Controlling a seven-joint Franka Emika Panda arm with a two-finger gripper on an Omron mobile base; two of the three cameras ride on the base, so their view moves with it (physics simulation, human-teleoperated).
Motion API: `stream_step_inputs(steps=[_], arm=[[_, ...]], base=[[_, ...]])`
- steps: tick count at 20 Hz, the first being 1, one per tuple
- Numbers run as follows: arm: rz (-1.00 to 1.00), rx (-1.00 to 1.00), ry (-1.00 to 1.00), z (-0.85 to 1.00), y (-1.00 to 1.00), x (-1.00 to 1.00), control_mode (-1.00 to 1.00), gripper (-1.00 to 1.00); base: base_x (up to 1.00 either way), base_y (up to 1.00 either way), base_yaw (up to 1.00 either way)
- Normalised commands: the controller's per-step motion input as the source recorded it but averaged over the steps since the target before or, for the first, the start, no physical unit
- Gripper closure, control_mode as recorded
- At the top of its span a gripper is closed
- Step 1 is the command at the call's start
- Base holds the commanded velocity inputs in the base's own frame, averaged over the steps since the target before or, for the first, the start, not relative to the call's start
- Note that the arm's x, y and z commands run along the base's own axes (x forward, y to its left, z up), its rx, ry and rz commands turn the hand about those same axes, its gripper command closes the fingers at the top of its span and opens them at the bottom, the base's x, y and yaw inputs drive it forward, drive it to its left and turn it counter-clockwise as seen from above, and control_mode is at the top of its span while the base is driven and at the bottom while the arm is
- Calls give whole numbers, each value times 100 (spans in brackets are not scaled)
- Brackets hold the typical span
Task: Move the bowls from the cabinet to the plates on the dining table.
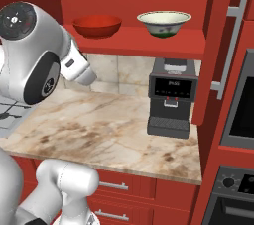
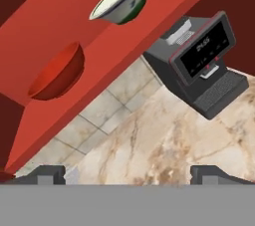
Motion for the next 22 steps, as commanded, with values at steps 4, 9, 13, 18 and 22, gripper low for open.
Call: stream_step_inputs(steps=[4,9,13,18,22], arm=[[-7,9,-1,25,0,0,-100,-100],[0,0,2,0,0,22,-100,-100],[0,0,0,0,1,42,-100,-100],[0,1,0,0,13,29,-100,-100],[2,3,0,0,15,25,-100,-100]], base=[[0,0,0],[0,0,0],[0,0,0],[0,0,0],[0,0,0]])
